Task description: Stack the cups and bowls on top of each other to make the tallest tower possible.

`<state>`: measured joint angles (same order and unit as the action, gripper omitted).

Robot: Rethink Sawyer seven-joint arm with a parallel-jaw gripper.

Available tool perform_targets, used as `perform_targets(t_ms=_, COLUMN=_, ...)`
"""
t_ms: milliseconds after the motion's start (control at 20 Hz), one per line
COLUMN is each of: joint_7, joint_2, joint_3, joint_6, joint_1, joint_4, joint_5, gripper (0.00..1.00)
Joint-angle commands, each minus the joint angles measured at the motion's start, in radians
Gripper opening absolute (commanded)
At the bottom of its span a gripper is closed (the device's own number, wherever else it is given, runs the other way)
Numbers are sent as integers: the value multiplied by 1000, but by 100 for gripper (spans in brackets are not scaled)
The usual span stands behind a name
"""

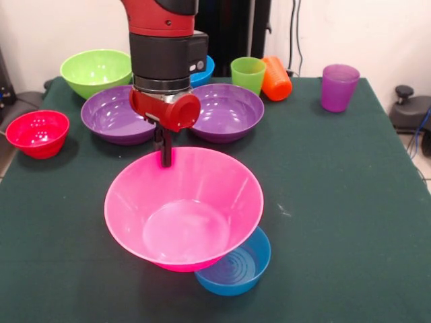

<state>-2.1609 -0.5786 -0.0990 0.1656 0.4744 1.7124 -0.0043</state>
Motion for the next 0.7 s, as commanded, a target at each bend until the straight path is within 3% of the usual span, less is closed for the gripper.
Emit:
perform_targets(t_ms=50, joint_7=-77, joint_2=92, joint_3=-61, joint_6=1, joint_1=-42, joint_4=51, joint_5=-30, gripper=0)
perform_targets(t_ms=700, joint_7=-154, joint_2=138, joint_3=19, joint_6=-17, joint_1=-177, joint_4=1, joint_5=63, gripper=0)
